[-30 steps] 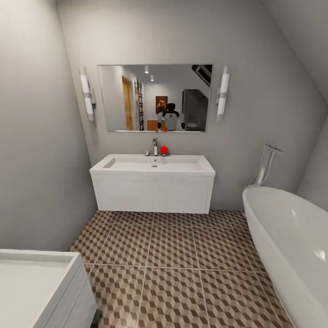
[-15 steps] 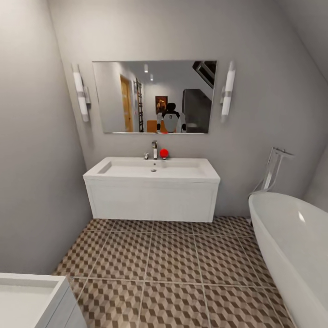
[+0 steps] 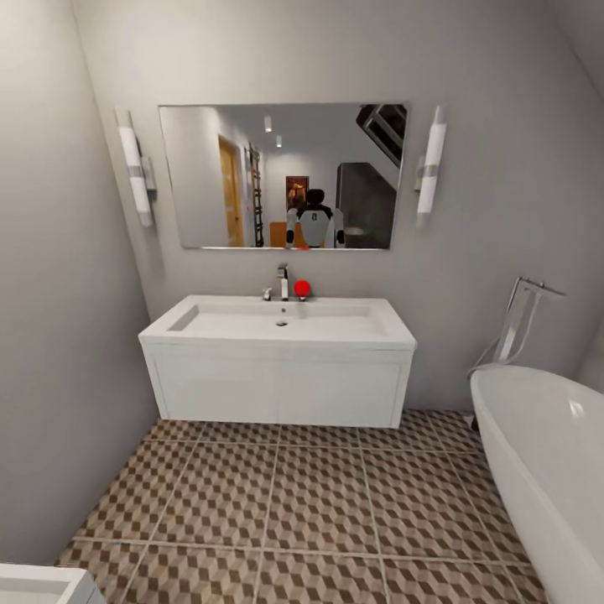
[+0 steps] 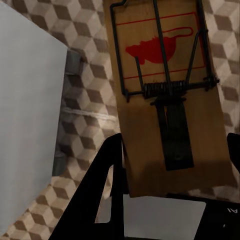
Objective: Take the four mousetraps from the cabinet in the bathroom and place them on the bathroom floor. Make sure all four end up on the same floor surface, and ensure that at least two of them are either under or directly next to the same bathroom sink.
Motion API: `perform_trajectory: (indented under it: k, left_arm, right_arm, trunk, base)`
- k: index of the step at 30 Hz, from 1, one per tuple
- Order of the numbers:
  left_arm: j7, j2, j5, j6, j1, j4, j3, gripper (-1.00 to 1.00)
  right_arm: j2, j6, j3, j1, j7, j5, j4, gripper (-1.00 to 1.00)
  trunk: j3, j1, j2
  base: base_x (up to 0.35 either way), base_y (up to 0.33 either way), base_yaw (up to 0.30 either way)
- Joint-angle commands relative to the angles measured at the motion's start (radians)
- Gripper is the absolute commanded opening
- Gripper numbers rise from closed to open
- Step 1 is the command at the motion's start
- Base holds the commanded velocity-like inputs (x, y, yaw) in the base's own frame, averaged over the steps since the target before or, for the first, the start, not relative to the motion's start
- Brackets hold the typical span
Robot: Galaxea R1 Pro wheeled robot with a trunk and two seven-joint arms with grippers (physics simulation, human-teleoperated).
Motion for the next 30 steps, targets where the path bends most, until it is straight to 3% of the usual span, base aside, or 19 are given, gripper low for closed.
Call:
perform_trajectory:
  k: [1, 10, 30]
  left_arm:
    - [0.002, 0.000, 0.008, 0.004, -0.001, -0.001, -0.004, -1.00]
    - [0.002, 0.003, 0.008, 0.005, -0.001, -0.004, -0.001, -1.00]
    - [0.002, 0.002, 0.008, 0.004, -0.001, -0.005, -0.001, -1.00]
  right_arm:
    - [0.000, -0.004, -0.008, -0.001, 0.002, 0.009, 0.001, -1.00]
    - [0.000, -0.073, -0.008, -0.001, -0.011, 0.009, 0.001, -1.00]
    - [0.001, -0.084, -0.008, -0.001, -0.013, 0.008, 0.001, -1.00]
  trunk:
    - [-0.001, 0.001, 0.000]
    - [-0.001, 0.001, 0.000]
    - [-0.001, 0.001, 0.000]
  base:
    - [0.324, 0.000, 0.000]
    - [0.324, 0.000, 0.000]
    - [0.324, 0.000, 0.000]
